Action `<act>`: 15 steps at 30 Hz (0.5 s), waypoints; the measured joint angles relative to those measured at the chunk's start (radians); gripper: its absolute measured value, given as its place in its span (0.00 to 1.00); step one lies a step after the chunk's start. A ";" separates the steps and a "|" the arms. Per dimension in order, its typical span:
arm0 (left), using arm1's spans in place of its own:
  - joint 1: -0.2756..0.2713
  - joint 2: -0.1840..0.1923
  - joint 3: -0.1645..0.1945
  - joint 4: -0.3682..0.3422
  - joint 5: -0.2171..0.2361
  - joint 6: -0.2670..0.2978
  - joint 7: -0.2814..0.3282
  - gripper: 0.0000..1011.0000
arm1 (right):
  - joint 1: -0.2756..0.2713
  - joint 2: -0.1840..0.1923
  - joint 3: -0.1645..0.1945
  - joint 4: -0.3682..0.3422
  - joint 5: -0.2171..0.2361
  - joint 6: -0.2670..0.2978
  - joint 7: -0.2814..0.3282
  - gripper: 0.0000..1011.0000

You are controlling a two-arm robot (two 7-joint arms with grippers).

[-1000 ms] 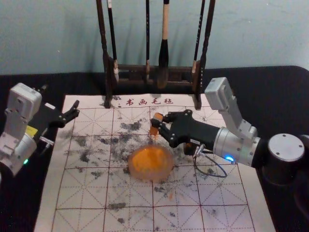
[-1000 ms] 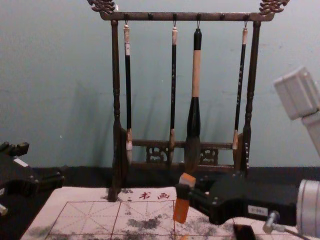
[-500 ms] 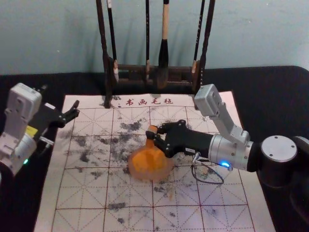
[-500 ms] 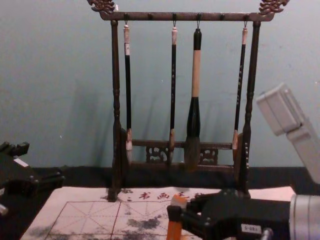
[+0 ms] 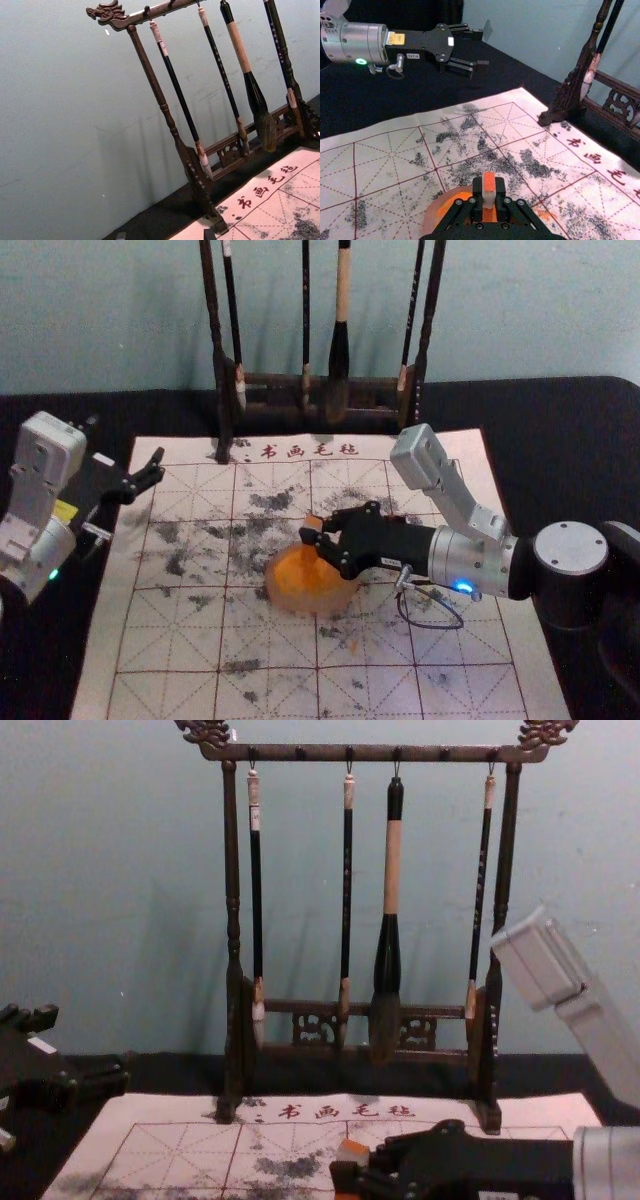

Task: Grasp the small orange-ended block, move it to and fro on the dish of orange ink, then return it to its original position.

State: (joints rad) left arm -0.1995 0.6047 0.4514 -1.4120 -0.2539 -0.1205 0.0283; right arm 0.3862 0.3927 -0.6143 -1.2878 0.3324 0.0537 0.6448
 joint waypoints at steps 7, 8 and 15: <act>0.000 0.000 0.000 0.000 0.000 0.000 0.000 0.99 | 0.003 -0.002 -0.004 0.004 -0.001 0.003 -0.009 0.13; 0.000 0.000 0.000 0.000 0.000 0.000 0.000 0.99 | 0.003 -0.002 -0.004 0.004 -0.001 0.003 -0.012 0.13; 0.000 0.000 0.000 0.000 0.000 0.000 0.000 0.99 | -0.002 0.002 -0.001 -0.005 -0.005 0.004 -0.022 0.13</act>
State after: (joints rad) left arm -0.1995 0.6047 0.4513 -1.4120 -0.2539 -0.1205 0.0283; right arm 0.3843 0.3947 -0.6151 -1.2926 0.3276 0.0578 0.6227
